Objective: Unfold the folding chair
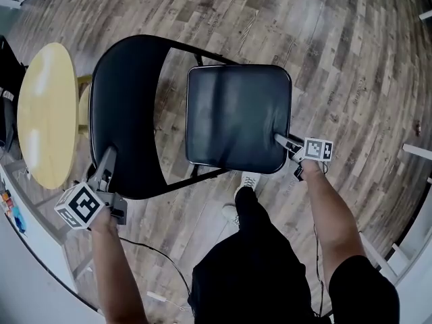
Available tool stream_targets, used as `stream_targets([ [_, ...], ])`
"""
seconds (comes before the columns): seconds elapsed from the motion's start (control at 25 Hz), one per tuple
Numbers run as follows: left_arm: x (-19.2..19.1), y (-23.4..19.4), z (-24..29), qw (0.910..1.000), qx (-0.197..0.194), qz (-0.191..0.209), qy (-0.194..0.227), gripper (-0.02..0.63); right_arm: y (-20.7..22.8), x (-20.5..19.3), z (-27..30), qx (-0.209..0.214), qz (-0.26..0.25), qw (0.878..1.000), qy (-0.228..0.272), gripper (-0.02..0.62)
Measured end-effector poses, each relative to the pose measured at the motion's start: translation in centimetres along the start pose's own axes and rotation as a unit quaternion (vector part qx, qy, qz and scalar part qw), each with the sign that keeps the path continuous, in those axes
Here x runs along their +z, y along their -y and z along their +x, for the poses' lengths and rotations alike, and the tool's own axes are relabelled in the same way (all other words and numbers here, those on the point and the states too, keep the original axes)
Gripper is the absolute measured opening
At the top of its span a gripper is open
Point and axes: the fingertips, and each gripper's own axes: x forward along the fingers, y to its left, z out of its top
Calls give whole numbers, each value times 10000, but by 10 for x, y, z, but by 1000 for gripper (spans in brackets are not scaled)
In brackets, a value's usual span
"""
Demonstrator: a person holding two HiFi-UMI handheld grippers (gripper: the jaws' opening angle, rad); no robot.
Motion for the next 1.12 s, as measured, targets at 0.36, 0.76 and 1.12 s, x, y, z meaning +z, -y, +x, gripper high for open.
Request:
stream_targets([
  [0.36,-12,14,15,9997,-140,-182,-84,133,30,5,-7,251,199,9994,92,267],
  [0.76,-24,60,22,9999,-48,-18,-120,124,68,7,-18,563,260,9978,228,265],
  [1.12,-38,96,30,9996,-216,36,-172,109,99,7,-19,777,279,9959,361,266],
])
